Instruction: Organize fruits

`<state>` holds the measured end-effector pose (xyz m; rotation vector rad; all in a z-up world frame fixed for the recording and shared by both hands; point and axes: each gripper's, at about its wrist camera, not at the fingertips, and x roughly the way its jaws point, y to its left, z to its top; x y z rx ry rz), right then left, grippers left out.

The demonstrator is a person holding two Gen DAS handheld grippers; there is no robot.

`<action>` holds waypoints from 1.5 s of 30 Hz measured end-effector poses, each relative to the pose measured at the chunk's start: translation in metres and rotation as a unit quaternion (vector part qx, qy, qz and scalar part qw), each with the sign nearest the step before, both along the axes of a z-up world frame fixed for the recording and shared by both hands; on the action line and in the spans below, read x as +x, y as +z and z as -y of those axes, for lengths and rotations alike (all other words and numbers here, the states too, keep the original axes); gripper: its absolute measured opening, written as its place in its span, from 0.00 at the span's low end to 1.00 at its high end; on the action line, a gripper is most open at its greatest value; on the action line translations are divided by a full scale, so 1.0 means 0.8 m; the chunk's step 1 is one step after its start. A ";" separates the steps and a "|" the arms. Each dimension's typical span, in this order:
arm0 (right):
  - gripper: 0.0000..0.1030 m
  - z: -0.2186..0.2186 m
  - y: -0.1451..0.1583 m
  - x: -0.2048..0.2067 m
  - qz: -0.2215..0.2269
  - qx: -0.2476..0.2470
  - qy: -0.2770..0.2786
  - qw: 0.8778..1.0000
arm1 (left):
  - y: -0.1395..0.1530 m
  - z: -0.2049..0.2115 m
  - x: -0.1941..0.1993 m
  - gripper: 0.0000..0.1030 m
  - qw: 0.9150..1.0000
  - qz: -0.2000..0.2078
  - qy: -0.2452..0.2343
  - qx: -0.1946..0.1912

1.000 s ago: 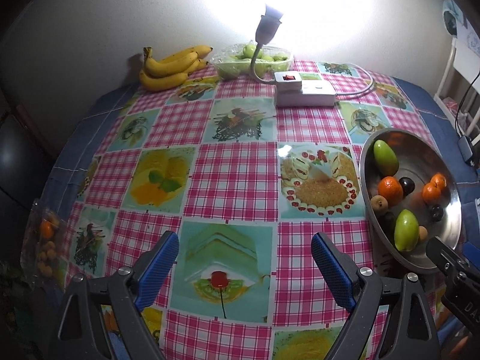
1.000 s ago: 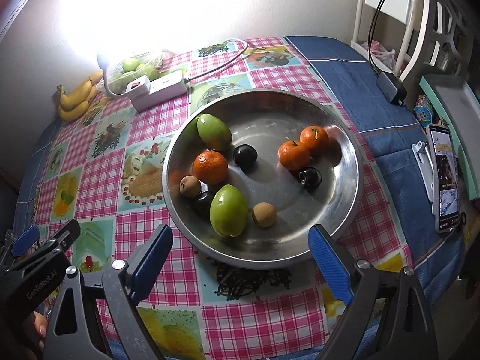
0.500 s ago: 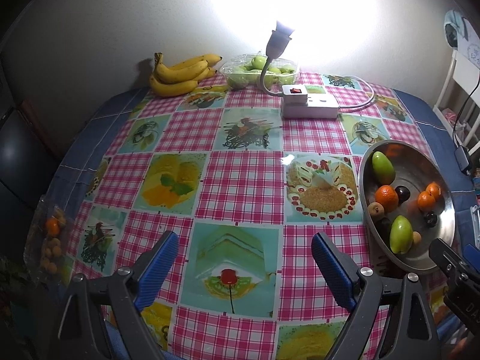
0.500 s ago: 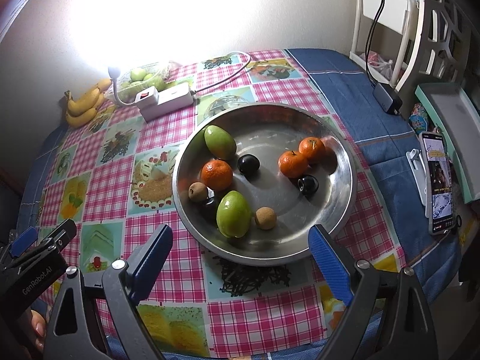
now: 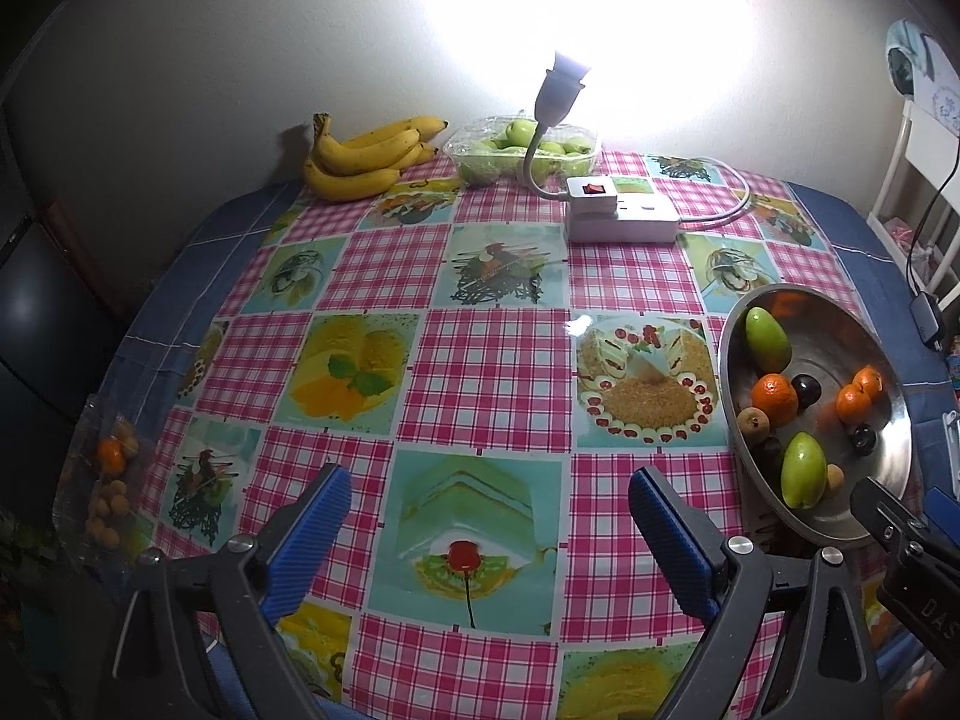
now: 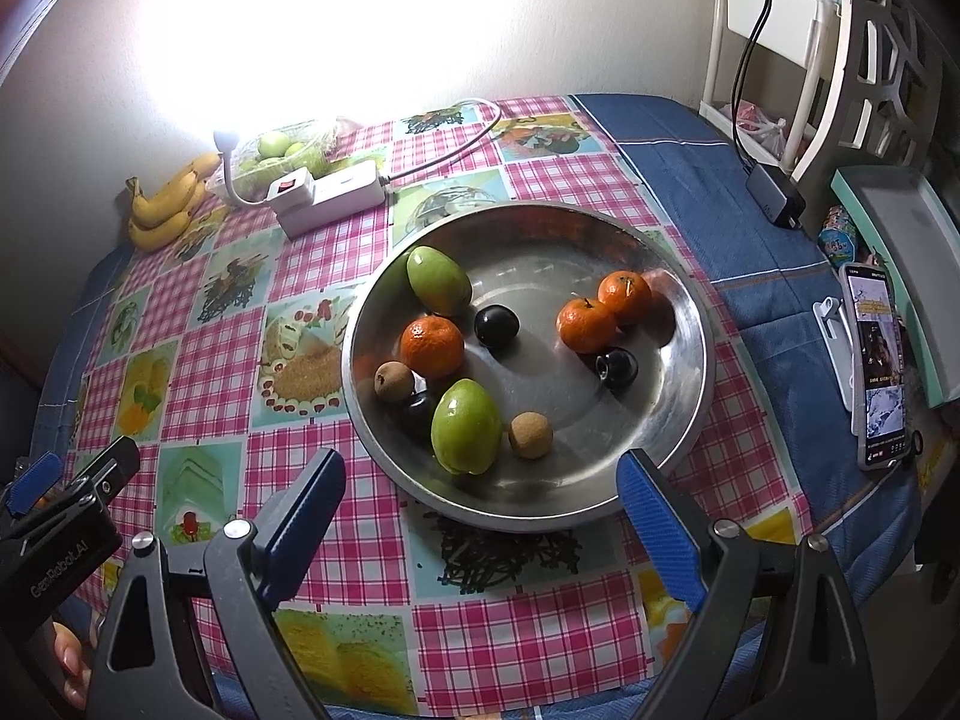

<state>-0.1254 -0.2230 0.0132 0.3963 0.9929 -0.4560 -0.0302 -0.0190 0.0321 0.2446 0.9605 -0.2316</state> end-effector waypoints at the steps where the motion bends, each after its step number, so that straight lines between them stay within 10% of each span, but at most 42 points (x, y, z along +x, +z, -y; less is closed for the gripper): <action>1: 0.89 0.000 -0.001 0.000 -0.001 0.000 0.000 1.000 | -0.001 0.000 0.001 0.93 1.000 -0.001 0.001 0.002; 45: 0.89 -0.001 -0.020 0.015 -0.021 0.008 0.003 1.000 | -0.021 0.002 0.015 0.93 1.000 -0.020 0.004 0.010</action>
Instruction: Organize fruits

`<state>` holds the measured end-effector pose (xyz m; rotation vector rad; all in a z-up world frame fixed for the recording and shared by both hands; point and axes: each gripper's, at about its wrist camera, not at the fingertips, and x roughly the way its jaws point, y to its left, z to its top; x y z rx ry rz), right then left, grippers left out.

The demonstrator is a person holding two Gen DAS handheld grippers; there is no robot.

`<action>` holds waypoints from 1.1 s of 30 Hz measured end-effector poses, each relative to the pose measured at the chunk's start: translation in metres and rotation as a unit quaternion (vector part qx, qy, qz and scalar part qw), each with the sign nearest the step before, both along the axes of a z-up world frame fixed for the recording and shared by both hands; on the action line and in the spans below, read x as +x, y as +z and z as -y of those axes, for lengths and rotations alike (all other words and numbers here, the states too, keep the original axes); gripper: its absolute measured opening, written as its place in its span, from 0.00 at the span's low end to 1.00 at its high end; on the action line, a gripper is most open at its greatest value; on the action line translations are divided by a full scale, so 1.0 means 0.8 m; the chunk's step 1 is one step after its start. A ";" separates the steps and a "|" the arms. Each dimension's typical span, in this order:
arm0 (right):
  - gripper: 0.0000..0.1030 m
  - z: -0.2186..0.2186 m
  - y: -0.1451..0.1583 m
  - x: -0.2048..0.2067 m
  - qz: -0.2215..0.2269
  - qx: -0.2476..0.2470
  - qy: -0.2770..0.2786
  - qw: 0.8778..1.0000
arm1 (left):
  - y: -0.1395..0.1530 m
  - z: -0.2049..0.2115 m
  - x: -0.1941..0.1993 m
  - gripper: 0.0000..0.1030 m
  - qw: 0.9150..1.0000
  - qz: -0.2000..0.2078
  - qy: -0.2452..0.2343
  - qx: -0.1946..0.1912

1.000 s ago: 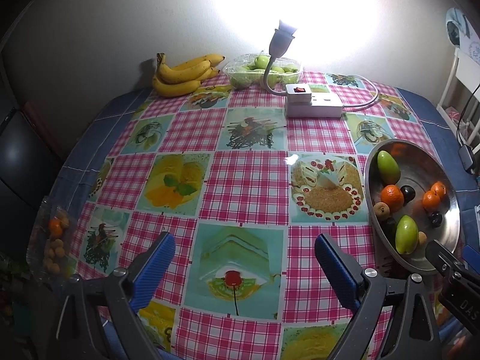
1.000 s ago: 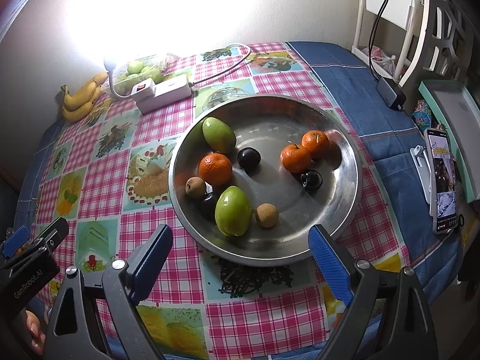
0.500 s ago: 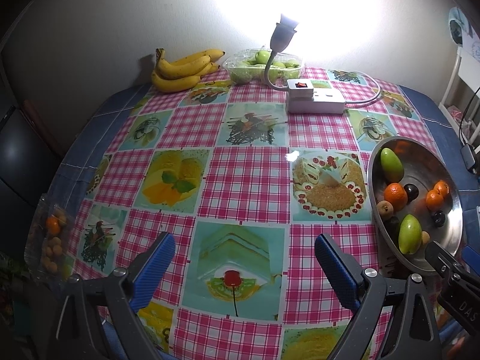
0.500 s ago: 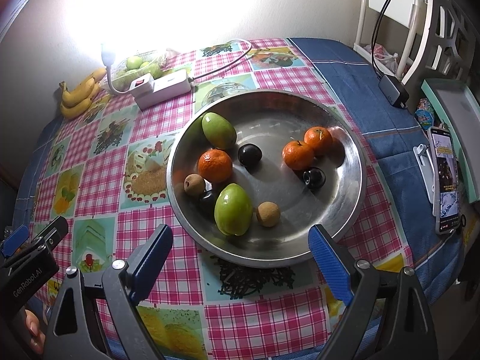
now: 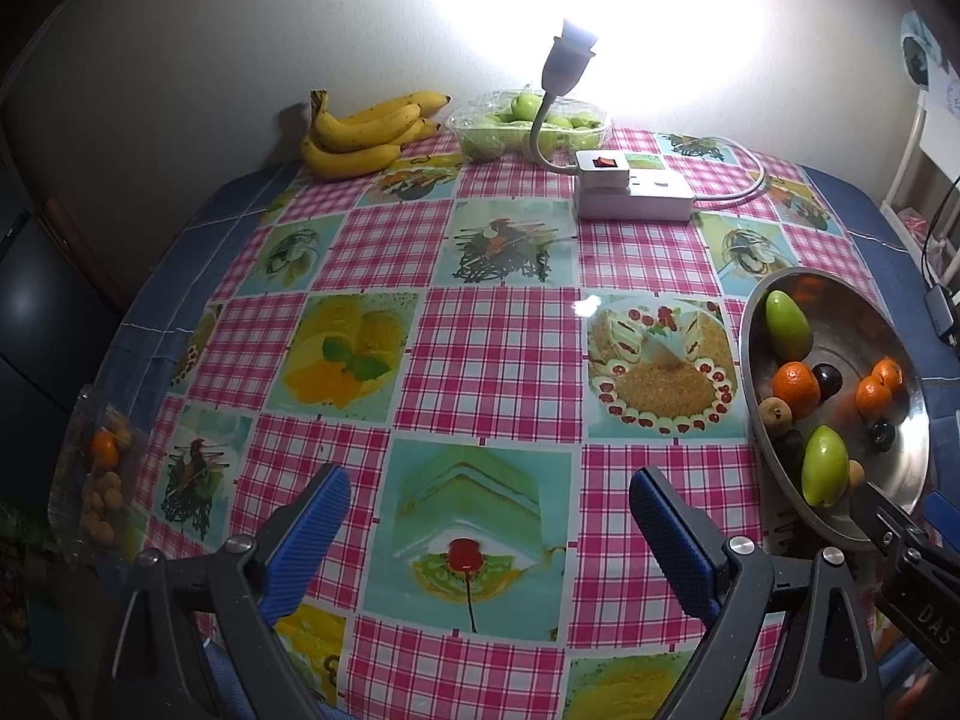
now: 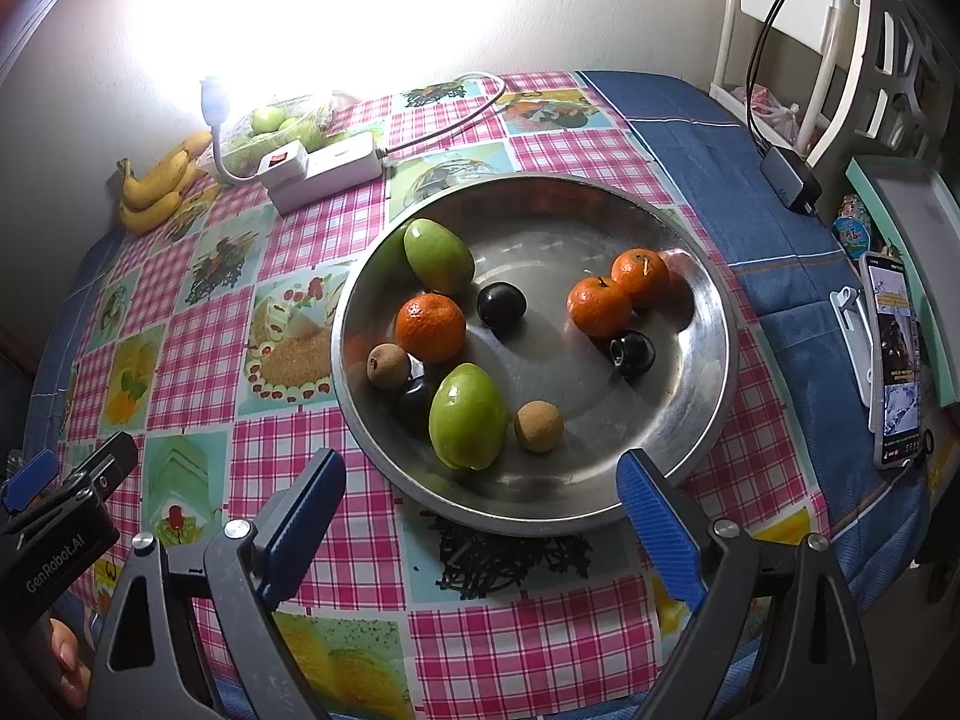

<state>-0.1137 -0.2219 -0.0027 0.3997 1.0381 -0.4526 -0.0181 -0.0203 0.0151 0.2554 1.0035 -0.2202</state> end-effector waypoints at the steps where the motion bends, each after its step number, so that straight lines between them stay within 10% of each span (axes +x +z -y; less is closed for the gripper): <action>1: 0.89 0.000 0.000 0.000 0.000 0.000 0.000 1.000 | 0.000 0.000 0.000 0.93 1.000 0.000 0.000 0.000; 33: 0.89 0.000 -0.001 0.001 -0.001 0.001 -0.001 1.000 | 0.005 -0.004 -0.003 0.93 1.000 0.012 0.007 0.005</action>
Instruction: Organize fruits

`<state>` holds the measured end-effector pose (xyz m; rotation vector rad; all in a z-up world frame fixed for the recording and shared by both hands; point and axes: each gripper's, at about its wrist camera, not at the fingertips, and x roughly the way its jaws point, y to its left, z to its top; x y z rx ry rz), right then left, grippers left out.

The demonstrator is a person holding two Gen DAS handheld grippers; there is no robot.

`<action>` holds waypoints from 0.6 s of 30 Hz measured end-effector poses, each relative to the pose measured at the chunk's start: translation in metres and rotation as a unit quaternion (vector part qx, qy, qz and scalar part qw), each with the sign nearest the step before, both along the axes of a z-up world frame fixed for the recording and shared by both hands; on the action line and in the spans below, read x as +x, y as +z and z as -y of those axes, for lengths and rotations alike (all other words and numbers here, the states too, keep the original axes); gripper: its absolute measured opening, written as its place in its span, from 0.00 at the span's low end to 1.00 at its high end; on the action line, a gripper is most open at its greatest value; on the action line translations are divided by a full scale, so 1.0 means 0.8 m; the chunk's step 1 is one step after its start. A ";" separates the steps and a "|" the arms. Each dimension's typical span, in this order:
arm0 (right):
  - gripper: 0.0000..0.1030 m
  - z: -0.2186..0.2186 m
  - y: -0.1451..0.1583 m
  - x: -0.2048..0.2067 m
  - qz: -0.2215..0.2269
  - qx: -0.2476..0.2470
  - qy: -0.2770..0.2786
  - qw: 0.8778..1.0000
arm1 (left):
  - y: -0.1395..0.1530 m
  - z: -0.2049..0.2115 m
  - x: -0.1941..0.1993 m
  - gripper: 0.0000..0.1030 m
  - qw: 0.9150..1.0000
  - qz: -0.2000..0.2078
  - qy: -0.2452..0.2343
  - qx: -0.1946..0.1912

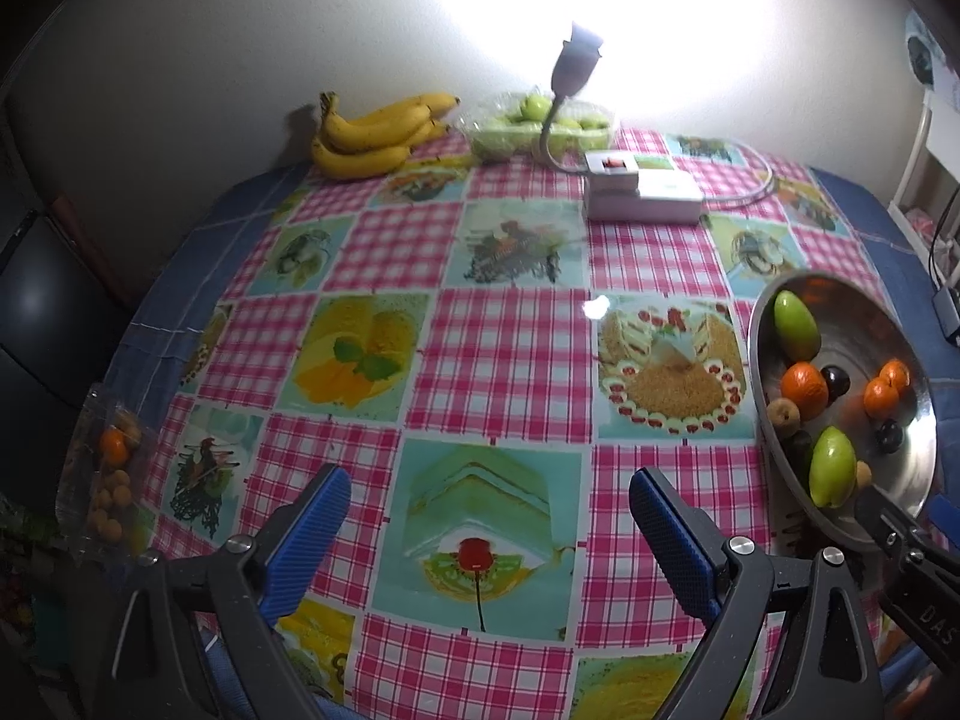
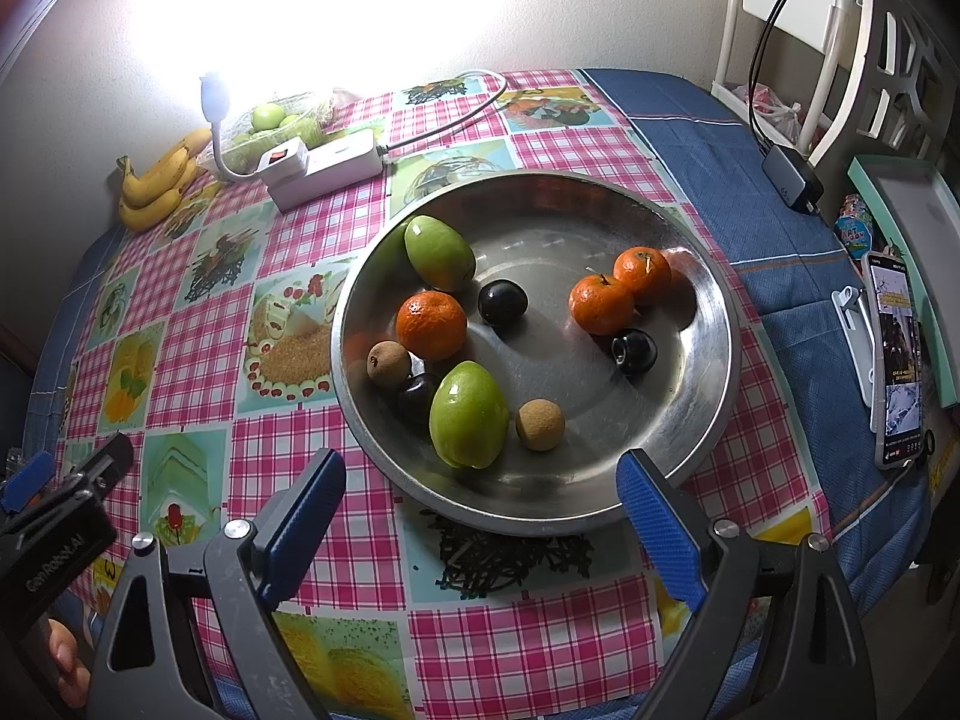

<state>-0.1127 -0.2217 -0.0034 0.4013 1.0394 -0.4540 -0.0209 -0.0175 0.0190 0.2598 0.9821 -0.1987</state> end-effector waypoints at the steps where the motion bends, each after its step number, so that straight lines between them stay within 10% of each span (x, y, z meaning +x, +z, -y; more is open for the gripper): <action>1: 0.89 0.000 0.000 0.000 0.000 0.000 0.000 1.000 | 0.002 -0.001 -0.001 0.93 1.000 0.004 0.001 -0.002; 18: 0.89 0.000 0.000 0.000 0.000 0.000 0.000 1.000 | -0.001 -0.002 0.003 0.93 1.000 -0.004 0.008 -0.002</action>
